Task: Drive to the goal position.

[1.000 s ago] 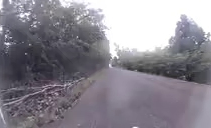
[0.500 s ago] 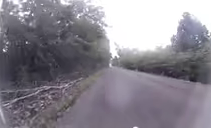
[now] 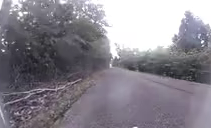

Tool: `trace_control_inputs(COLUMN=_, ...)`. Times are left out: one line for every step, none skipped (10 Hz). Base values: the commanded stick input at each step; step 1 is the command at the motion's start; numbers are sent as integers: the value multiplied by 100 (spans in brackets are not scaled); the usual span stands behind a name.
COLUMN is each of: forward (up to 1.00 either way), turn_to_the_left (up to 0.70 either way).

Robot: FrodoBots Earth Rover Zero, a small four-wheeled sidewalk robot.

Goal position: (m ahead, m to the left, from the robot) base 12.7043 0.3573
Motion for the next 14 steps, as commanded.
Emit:
trace_control_inputs(forward=70, turn_to_the_left=0)
trace_control_inputs(forward=70, turn_to_the_left=0)
trace_control_inputs(forward=70, turn_to_the_left=0)
trace_control_inputs(forward=70, turn_to_the_left=0)
trace_control_inputs(forward=70, turn_to_the_left=0)
trace_control_inputs(forward=70, turn_to_the_left=-5)
trace_control_inputs(forward=70, turn_to_the_left=-15)
trace_control_inputs(forward=70, turn_to_the_left=-25)
trace_control_inputs(forward=70, turn_to_the_left=-32)
trace_control_inputs(forward=70, turn_to_the_left=-32)
trace_control_inputs(forward=70, turn_to_the_left=-4)
trace_control_inputs(forward=70, turn_to_the_left=0)
trace_control_inputs(forward=70, turn_to_the_left=0)
trace_control_inputs(forward=70, turn_to_the_left=0)
